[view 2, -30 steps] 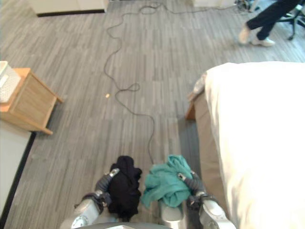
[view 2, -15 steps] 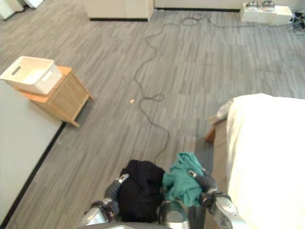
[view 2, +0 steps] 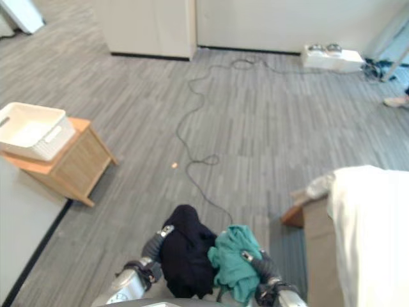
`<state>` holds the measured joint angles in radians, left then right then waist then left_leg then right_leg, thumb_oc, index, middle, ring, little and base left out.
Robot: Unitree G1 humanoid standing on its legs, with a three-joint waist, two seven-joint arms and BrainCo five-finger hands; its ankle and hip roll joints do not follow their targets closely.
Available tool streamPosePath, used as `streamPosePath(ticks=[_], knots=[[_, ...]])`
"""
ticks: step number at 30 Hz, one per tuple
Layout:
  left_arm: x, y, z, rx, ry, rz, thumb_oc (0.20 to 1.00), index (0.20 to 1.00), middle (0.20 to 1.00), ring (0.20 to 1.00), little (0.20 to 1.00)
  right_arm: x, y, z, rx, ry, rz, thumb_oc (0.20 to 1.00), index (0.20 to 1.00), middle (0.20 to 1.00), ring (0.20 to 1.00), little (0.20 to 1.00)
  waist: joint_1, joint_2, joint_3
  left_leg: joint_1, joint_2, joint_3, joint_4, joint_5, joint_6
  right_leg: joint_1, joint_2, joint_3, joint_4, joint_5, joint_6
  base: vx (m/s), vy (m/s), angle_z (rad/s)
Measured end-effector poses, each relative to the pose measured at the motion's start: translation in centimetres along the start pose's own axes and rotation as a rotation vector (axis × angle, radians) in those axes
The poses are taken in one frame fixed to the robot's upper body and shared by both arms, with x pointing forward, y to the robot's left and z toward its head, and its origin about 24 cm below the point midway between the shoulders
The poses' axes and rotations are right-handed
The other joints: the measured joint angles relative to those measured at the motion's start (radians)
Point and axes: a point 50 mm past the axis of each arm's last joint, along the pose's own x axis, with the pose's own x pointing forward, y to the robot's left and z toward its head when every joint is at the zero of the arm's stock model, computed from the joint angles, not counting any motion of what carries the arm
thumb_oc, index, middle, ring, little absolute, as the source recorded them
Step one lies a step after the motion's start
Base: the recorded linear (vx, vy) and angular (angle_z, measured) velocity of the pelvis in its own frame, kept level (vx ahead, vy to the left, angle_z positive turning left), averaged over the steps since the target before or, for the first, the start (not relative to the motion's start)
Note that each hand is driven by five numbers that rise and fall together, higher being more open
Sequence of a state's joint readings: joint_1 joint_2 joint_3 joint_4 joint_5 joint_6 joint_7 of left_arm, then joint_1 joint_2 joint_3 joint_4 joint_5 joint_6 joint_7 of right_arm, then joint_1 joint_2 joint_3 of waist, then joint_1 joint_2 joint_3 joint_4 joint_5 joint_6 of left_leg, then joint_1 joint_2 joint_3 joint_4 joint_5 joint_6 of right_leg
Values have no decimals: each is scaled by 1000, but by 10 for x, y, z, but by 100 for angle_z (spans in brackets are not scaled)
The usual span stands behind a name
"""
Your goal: Tidy up the quilt and then pick up the clothes from the bed and put them into the laundry hamper.
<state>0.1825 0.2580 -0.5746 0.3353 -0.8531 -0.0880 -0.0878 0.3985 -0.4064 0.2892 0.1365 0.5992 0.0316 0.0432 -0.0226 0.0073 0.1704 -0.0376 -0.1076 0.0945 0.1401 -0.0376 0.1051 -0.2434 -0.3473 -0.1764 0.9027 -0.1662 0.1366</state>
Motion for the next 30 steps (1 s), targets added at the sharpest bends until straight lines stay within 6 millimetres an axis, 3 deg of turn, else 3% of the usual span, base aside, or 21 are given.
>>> streamPosePath(ticks=[2,4,5,8,9,11,13,14,16,17,18,19,20,21,22,23,24,26,27,29,30], knots=[[-2,10,0,6,11,41,200,200,200,200,200,9,9,11,-12,-42,41,200,200,200,200,200,-11,41,15,6,12,-44,-19,11,-8,2,57,-47,-198,-26,-30,322,-192,54],[-3,19,5,19,2,64,200,200,200,200,200,13,8,17,-23,-48,48,200,200,200,200,200,-4,41,33,29,10,-81,-37,6,-13,-11,93,-59,-384,-22,-28,388,-254,53],[-5,25,5,11,-2,86,200,200,200,200,200,16,7,19,-34,-51,52,200,200,200,200,200,-5,42,40,37,12,-107,-34,-15,-22,-20,121,-41,-479,-8,-26,407,-198,46],[-6,44,2,9,26,141,200,200,200,200,200,24,2,20,-32,-47,43,200,200,200,200,200,-49,5,92,98,10,-172,-34,-65,-9,-12,172,107,-836,134,2,451,-212,60],[-9,46,-1,9,34,146,200,200,200,200,200,23,3,18,-24,-48,45,200,200,200,200,200,-55,6,106,120,5,-200,-33,-89,-17,-22,176,134,-874,150,6,431,-243,78],[-14,46,-9,16,65,130,200,200,200,200,200,19,5,10,9,-46,37,200,200,200,200,200,-89,-9,114,149,10,-248,-19,-111,-12,-20,171,162,-869,152,6,396,-299,84],[-19,37,-17,-3,66,97,200,200,200,200,200,15,7,9,12,-53,38,200,200,200,200,200,-94,-11,105,175,35,-302,-12,-165,-43,-14,199,177,-768,154,3,512,-358,74],[-17,32,-18,8,61,78,200,200,200,200,200,14,6,15,0,-78,34,200,200,200,200,200,-102,3,109,182,61,-322,4,-185,-60,-16,222,166,-743,204,-8,439,-239,63],[-16,26,-21,9,63,59,200,200,200,200,200,20,4,28,-28,-107,32,200,200,200,200,200,-111,20,113,200,99,-309,34,-185,-68,-12,250,154,-679,213,-30,391,-205,55],[-13,19,-18,7,51,33,200,200,200,200,200,23,1,39,-49,-139,23,200,200,200,200,200,-107,23,111,199,120,-273,80,-164,-88,7,270,142,-660,191,-91,397,-244,39],[-12,15,-13,4,29,10,200,200,200,200,200,26,-1,51,-61,-175,20,200,200,200,200,200,-103,22,111,162,132,-242,183,-142,-119,36,284,116,-668,170,-120,343,-226,25],[-10,13,-10,0,17,1,200,200,200,200,200,27,-3,55,-61,-191,13,200,200,200,200,200,-103,18,113,124,133,-223,273,-127,-134,49,289,110,-674,165,-130,288,-154,22],[-8,9,-7,-8,-3,-6,200,200,200,200,200,28,-8,61,-71,-204,3,200,200,200,200,200,-88,15,116,13,135,-216,485,-43,-155,92,300,101,-705,154,-153,215,-59,20],[-6,7,-6,2,-5,-14,200,200,200,200,200,27,-11,61,-72,-204,-6,200,200,200,200,200,-86,1,124,-50,131,-216,584,2,-165,112,301,93,-725,157,-161,378,0,15],[-4,7,-4,7,-8,-18,200,200,200,200,200,29,-16,58,-75,-182,-12,200,200,200,200,200,-63,1,122,-128,127,-190,674,-5,-158,156,296,89,-765,155,-166,303,32,7],[-4,7,-5,4,-5,-17,200,200,200,200,200,28,-18,55,-77,-166,-14,200,200,200,200,200,-52,-12,128,-164,127,-150,669,-13,-152,184,294,75,-790,151,-167,328,61,6],[-5,8,-5,7,-1,-18,200,200,200,200,200,26,-22,50,-79,-145,-18,200,200,200,200,200,-51,-20,130,-187,133,-97,599,-24,-148,219,285,44,-827,153,-168,452,175,25],[-10,10,-4,15,15,-18,200,200,200,200,200,20,-23,38,-78,-100,-8,200,200,200,200,200,-50,5,121,-217,120,-43,331,-19,-145,282,298,-6,-864,142,-159,593,238,30],[-12,11,0,33,21,-25,200,200,200,200,200,14,-22,35,-87,-90,-1,200,200,200,200,200,-50,18,114,-178,109,-21,100,0,-130,306,307,-33,-892,140,-157,422,163,23],[-16,18,3,58,35,-12,200,200,200,200,200,10,-14,22,-97,-44,22,200,200,200,200,200,-47,35,104,-151,94,-21,-167,57,-116,342,330,-64,-905,111,-126,526,224,28],[-16,20,4,63,36,-7,200,200,200,200,200,9,-11,18,-94,-32,30,200,200,200,200,200,-36,40,104,-155,93,-28,-203,83,-113,355,339,-61,-902,109,-125,566,288,6]])
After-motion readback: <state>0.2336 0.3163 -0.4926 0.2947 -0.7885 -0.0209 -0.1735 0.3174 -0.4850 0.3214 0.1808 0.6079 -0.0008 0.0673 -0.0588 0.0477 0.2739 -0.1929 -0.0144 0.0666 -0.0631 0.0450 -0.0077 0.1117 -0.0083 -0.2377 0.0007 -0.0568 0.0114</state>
